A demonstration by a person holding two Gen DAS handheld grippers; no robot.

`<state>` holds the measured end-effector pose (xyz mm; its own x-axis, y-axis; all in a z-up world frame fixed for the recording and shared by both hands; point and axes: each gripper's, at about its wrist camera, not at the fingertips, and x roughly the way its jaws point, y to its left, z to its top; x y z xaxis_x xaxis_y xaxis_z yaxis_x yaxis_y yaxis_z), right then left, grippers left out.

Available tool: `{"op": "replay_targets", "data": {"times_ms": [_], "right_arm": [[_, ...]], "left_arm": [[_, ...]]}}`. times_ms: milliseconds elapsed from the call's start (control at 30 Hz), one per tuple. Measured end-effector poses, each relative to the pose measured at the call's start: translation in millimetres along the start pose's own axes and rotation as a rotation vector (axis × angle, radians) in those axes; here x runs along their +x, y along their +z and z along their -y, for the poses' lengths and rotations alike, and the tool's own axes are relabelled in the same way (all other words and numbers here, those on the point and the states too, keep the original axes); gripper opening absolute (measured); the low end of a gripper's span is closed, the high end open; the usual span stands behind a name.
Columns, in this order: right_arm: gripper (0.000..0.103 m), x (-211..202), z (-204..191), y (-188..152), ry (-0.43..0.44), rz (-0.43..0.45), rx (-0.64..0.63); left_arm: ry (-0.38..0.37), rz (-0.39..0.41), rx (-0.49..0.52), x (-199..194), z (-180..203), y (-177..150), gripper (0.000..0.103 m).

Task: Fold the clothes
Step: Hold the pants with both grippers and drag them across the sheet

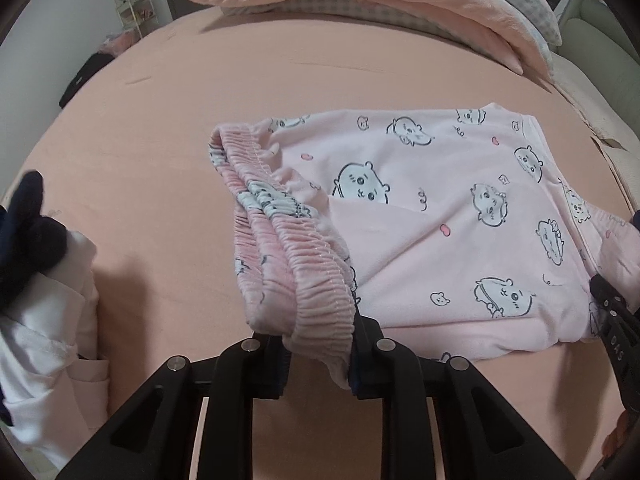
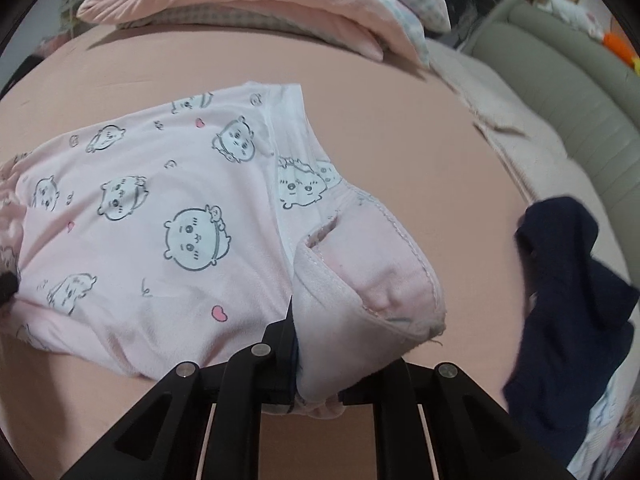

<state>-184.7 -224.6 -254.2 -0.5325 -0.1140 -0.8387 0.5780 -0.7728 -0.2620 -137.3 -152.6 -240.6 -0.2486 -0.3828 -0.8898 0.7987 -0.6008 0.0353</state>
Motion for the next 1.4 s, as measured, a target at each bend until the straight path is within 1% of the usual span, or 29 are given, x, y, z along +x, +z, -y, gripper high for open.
{"op": "replay_targets", "data": {"times_ms": [200,267,400,533,633,700,867,900,1200,1300,1400], "right_arm": [[0.01,-16.3,-1.7,-3.4,0.029,0.002,-0.002],[0.01,-23.7,-5.1,-8.1,0.026,0.01,-0.016],[0.01,-31.8,-6.6,-15.9,0.019,0.014,-0.048],[0.01,-40.9,-4.8,-24.5,0.023,0.009,-0.06],[0.01,-47.6,-3.5,-31.1,0.026,0.004,-0.069],[0.01,-52.2,-2.6,-35.4,0.028,0.002,-0.074],[0.01,-63.8,0.8,-43.5,0.033,-0.003,-0.083],[0.01,-65.9,1.8,-44.9,0.036,-0.006,-0.083],[0.01,-80.3,6.9,-68.7,0.04,-0.037,-0.129],[0.01,-85.2,10.2,-79.1,0.047,-0.046,-0.121],[0.01,-92.7,12.3,-89.3,0.053,-0.046,-0.108]], "left_arm": [[-0.001,0.005,0.003,-11.9,1.6,-0.7,0.017],[-0.003,0.004,0.007,-16.4,2.6,-2.3,0.017],[0.005,-0.001,0.037,-15.0,-1.9,14.7,0.017],[-0.01,-0.015,0.018,-18.5,-6.8,12.4,0.017],[-0.014,-0.034,-0.012,-9.1,-9.2,42.2,0.017],[-0.011,-0.034,-0.003,-12.4,-7.1,45.1,0.017],[-0.011,-0.03,0.022,-26.8,-4.1,45.9,0.017],[-0.011,-0.032,0.022,-36.4,-6.9,41.9,0.017],[-0.028,-0.045,0.023,-34.1,-7.8,45.8,0.017],[-0.034,-0.059,0.011,-31.4,-10.0,48.9,0.017],[-0.031,-0.05,0.022,-32.5,-10.4,51.9,0.017]]}}
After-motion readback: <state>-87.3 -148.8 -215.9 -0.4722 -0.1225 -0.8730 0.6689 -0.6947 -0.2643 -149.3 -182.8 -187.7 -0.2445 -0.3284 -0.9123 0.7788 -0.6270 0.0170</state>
